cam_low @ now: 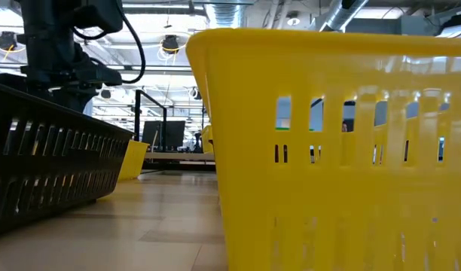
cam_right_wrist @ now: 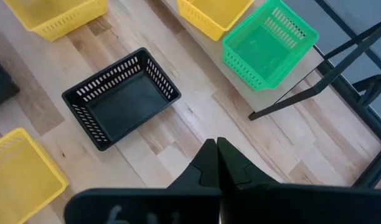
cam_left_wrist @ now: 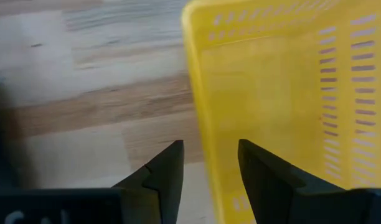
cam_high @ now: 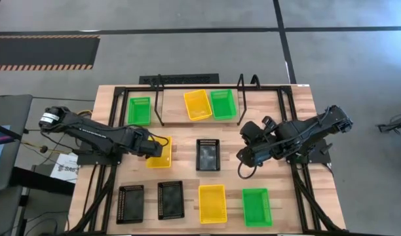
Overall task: Stack baskets on shelf by color
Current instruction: Stack the top yellow bin on top of the yellow bin on the shelf
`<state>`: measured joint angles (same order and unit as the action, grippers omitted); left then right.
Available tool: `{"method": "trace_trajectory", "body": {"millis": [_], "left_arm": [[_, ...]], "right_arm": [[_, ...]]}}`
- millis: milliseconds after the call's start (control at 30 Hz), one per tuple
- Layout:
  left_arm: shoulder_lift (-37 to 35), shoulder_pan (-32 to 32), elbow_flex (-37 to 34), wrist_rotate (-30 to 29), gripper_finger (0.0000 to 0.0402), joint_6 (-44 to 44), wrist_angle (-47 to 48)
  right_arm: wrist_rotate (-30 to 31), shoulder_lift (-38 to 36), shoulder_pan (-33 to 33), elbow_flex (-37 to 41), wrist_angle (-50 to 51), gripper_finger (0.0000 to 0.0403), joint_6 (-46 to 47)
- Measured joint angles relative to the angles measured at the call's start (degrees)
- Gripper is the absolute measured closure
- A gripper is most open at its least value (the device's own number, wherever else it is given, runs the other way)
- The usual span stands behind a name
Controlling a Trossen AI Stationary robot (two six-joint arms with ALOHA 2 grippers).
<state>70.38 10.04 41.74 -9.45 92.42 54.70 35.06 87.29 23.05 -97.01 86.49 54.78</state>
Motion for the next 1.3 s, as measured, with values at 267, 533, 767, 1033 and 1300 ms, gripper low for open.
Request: {"method": "trace_trajectory", "body": {"millis": [267, 533, 767, 1033, 1300], "left_arm": [[-0.01, -2.14, 0.0, -0.64, 0.0262, -1.91, -1.76], [-0.01, -3.34, 0.0, 0.02, 0.0262, -3.65, -1.73], [0.01, -3.41, 0.0, 0.06, 0.0262, -4.38, -1.71], [0.03, -3.41, -3.75, 2.35, 0.0262, -4.11, -4.29], [0.03, -3.41, -6.21, 2.09, 0.0291, -5.73, -9.4]], "right_arm": [[-0.01, 0.0, 0.0, 0.0, -0.01, 0.0401, -1.38], [0.02, 0.0, 0.16, 0.0, -0.01, 0.0401, -1.34], [0.2, 0.0, 0.16, 0.0, -0.03, 0.0401, -1.31], [0.2, 0.0, 0.17, 0.0, -0.47, 0.0401, -1.29], [0.19, 0.0, 0.11, 0.0, -0.45, 0.0401, -1.29]]}}
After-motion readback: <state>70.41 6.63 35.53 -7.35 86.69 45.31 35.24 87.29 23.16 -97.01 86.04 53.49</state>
